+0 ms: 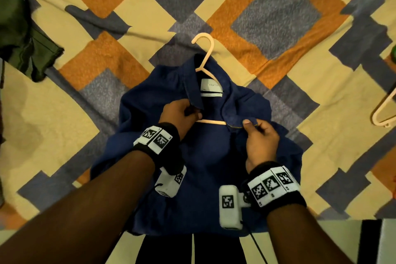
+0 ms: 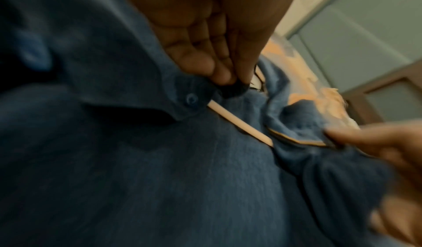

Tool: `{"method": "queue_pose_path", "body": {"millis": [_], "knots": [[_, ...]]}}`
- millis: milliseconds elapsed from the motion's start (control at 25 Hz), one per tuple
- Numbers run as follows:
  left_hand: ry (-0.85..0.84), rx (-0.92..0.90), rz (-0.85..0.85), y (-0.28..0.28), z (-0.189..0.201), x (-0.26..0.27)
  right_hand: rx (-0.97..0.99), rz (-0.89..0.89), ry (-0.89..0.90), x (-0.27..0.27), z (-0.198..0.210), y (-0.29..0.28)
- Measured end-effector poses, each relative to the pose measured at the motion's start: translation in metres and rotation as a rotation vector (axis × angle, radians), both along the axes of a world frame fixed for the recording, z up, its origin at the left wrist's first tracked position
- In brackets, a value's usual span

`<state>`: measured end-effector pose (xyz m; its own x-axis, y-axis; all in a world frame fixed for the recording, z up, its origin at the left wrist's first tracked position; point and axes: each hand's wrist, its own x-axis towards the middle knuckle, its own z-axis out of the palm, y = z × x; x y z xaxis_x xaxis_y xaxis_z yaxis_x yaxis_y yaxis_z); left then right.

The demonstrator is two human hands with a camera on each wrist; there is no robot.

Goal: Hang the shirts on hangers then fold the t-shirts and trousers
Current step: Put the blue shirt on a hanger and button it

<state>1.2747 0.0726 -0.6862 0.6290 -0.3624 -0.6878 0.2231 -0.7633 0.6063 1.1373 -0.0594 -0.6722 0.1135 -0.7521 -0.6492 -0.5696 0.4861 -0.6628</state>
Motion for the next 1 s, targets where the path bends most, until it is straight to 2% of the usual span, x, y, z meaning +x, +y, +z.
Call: {"method": "queue_pose_path", "body": {"millis": [200, 280, 360, 520, 680, 840, 1000], "knots": [[0.04, -0.123, -0.005, 0.014, 0.012, -0.016, 0.208, 0.051, -0.225, 0.005, 0.013, 0.012], [0.122, -0.169, 0.08, 0.017, 0.017, -0.018, 0.32, 0.09, -0.285, 0.009, 0.018, 0.021], [0.22, -0.228, 0.195, 0.021, 0.021, -0.018, 0.345, 0.147, -0.345, 0.014, 0.018, 0.03], [0.345, -0.328, 0.367, 0.022, 0.022, -0.016, 0.133, 0.385, -0.342, 0.023, 0.006, 0.039], [0.36, -0.339, 0.407, 0.019, 0.015, -0.018, -0.213, 0.699, -0.246, 0.02, -0.012, 0.038], [0.339, -0.337, 0.402, 0.017, 0.009, -0.021, -0.304, 0.749, -0.271, 0.017, -0.026, 0.039], [0.343, -0.346, 0.39, 0.013, 0.002, -0.02, -0.275, 0.661, -0.295, 0.013, -0.032, 0.043]]}}
